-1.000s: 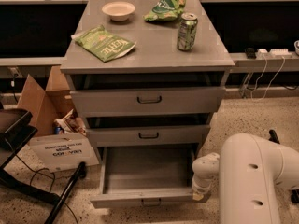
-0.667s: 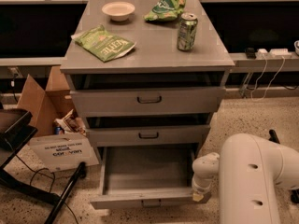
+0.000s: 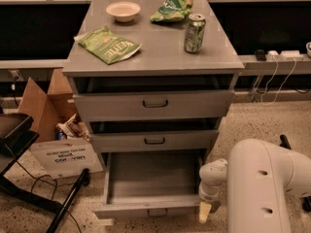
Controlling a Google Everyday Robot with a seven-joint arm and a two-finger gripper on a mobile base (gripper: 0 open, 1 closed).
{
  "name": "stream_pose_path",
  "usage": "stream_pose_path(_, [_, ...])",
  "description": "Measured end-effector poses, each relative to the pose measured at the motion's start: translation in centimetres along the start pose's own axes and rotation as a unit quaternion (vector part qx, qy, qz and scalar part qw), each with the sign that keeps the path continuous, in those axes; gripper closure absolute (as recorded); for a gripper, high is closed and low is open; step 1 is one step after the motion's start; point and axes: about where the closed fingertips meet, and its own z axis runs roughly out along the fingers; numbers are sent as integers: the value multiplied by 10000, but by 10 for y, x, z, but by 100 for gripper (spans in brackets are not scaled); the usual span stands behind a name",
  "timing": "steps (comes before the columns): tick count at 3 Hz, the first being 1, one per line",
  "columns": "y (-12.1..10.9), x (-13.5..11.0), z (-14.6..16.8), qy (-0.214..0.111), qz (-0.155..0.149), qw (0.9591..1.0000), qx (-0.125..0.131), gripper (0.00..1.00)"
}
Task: Open bottom drawer
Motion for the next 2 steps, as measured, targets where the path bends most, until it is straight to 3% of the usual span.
stream_pose_path(1, [0, 0, 0, 0, 0, 10000, 0, 0])
stream_pose_path(2, [30, 11, 20, -118, 71, 9997, -223, 15])
